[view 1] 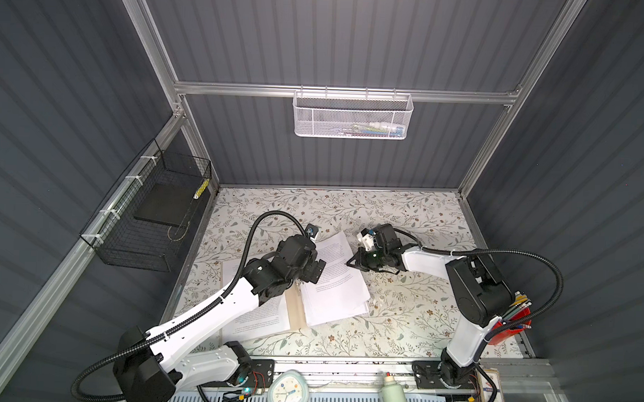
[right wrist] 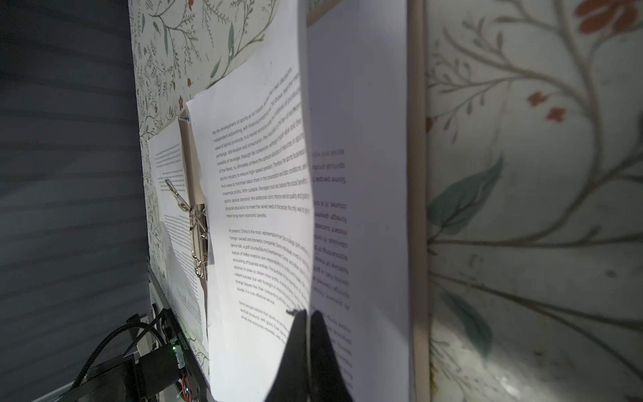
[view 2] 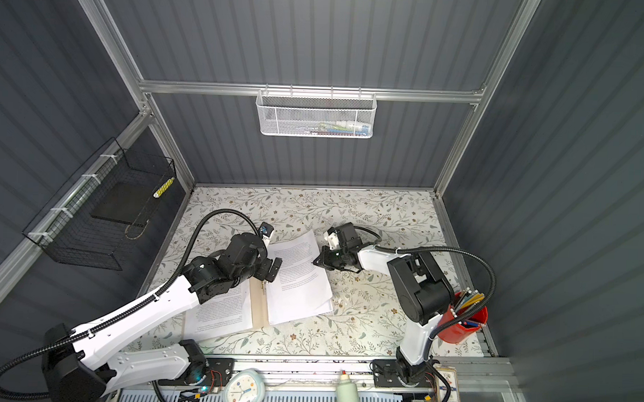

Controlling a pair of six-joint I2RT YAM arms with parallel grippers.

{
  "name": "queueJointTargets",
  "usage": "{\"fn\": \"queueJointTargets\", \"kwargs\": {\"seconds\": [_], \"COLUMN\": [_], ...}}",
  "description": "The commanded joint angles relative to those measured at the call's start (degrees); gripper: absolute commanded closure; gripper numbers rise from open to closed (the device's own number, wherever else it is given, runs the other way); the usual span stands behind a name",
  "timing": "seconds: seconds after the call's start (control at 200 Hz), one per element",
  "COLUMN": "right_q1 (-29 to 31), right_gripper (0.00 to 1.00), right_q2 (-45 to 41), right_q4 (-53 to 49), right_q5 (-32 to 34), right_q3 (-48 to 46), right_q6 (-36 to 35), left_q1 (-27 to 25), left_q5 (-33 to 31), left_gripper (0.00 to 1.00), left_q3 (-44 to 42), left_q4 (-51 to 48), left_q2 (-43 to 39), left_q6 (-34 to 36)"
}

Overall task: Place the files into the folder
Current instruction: 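Lay the sheet onto the folder page beside the clip with the right gripper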

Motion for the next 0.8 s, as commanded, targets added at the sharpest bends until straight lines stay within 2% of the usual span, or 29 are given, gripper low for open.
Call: {"fn": "queueJointTargets", "kwargs": {"seconds": [0.0,0.795], "right_q1": [0.5,2.8], "right_gripper": [1.0,1.0], "right_q2": [-0.7,-1.8], "right_q4": [1.3,7.1], "right_q5": [1.2,3.1], "right_q3": [-1.2,-5.5], "right_q6": [1.9,8.3], "left_q1": [0.4,0.3], "left_q5": [1.0,3.1], "left_gripper": [0.0,0.0], "left_q3": [0.3,-0.3], "left_q4": [-1.0,-0.6], "left_q2": [0.7,2.0], "left_q6": [-0.9,-1.7]}}
